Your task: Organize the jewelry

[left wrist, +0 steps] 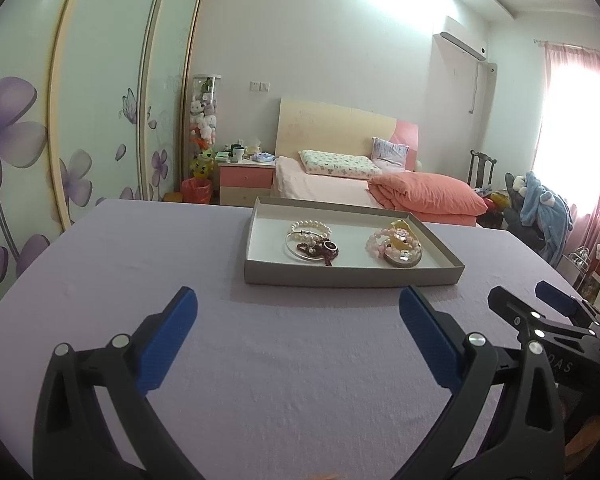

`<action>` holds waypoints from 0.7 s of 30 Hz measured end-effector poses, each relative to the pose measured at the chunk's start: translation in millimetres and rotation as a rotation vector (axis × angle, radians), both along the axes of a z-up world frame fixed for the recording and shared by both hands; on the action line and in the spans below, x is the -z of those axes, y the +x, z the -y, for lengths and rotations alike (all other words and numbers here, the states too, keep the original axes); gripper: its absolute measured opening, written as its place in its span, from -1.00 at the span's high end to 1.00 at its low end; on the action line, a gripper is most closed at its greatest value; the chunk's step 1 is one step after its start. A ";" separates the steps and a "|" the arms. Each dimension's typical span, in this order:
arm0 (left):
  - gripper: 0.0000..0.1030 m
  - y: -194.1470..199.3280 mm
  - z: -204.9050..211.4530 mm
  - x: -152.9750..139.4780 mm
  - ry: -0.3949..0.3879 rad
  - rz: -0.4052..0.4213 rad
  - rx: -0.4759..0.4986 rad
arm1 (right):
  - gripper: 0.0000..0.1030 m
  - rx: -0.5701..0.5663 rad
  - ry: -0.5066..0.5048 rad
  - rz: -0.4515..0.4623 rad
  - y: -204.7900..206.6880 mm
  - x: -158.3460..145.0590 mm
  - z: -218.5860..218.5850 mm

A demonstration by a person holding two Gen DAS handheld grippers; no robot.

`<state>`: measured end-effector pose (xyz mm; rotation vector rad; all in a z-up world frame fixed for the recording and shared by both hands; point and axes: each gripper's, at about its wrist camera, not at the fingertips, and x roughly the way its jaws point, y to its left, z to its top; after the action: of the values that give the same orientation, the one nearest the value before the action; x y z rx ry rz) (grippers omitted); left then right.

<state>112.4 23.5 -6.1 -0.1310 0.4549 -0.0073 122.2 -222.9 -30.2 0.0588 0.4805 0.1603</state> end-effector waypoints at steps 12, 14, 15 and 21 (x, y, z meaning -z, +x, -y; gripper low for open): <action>-0.92 4.9 0.4 -1.4 -0.006 -0.001 0.015 | -0.97 -0.007 0.002 0.000 1.9 -5.0 -3.4; -0.92 4.4 0.8 -1.1 -0.005 -0.001 0.017 | -0.97 -0.007 0.002 0.000 2.2 -5.3 -4.0; -0.92 4.4 0.9 -1.0 -0.005 -0.002 0.016 | -0.97 -0.008 0.002 0.002 1.9 -6.1 -4.6; -0.92 3.9 1.1 -0.9 -0.005 -0.006 0.016 | -0.97 -0.010 0.001 0.004 2.5 -7.9 -6.7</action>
<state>116.4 22.5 -5.3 -0.1327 0.4614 -0.0234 124.7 -216.1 -22.2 0.0567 0.4771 0.1701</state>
